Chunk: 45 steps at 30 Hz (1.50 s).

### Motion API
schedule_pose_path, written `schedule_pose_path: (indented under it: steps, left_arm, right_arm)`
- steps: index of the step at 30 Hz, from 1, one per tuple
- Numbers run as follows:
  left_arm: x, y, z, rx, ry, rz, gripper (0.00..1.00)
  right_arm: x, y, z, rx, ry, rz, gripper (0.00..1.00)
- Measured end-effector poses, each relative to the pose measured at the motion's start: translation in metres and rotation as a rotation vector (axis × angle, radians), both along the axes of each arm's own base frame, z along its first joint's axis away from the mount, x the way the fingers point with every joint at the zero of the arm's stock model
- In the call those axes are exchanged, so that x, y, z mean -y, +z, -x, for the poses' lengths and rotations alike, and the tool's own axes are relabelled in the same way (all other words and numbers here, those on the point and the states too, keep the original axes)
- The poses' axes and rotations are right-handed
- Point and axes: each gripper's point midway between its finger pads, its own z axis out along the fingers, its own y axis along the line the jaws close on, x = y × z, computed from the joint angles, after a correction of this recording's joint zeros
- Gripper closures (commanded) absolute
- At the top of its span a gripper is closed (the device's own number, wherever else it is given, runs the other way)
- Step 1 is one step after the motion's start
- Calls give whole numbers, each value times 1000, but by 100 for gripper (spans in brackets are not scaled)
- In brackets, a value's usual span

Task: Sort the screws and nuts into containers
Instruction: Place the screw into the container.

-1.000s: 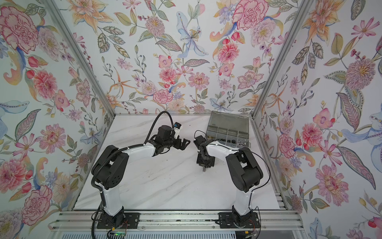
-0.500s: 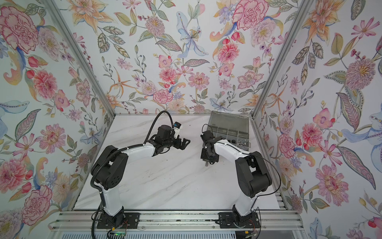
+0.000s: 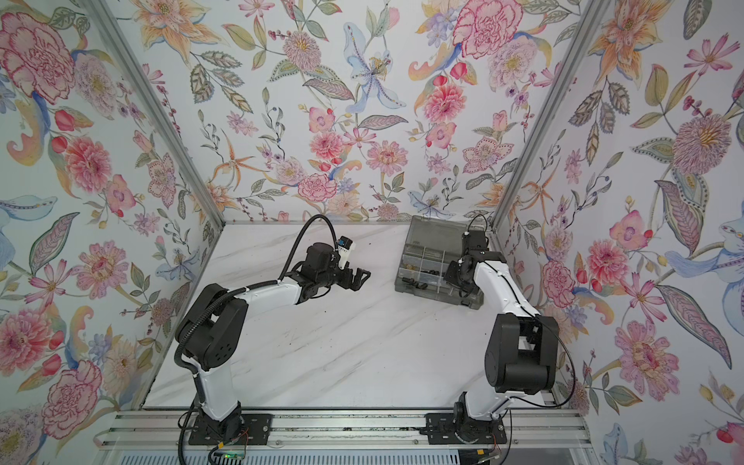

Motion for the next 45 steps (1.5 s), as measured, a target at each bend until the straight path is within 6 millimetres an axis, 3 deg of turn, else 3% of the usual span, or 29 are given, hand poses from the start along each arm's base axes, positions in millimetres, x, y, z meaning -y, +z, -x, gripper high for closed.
schedule_pose_path:
  steps: [6, 12, 21, 41, 45]
  left_arm:
    - [0, 0, 0, 0, 0, 0, 1]
    - [0, 0, 0, 0, 0, 0, 1]
    - [0, 0, 0, -1, 2, 2, 1]
    - [-1, 0, -1, -2, 5, 2, 1]
    - [-1, 0, -1, -2, 5, 2, 1]
  right_arm:
    - [8, 6, -22, 18, 123, 112, 100]
    - [17, -11, -30, -36, 246, 248, 100]
    - [3, -23, -36, -42, 442, 426, 100]
    - [-4, -45, -39, -47, 515, 481, 100]
    - [-5, -48, -37, -56, 519, 480, 96]
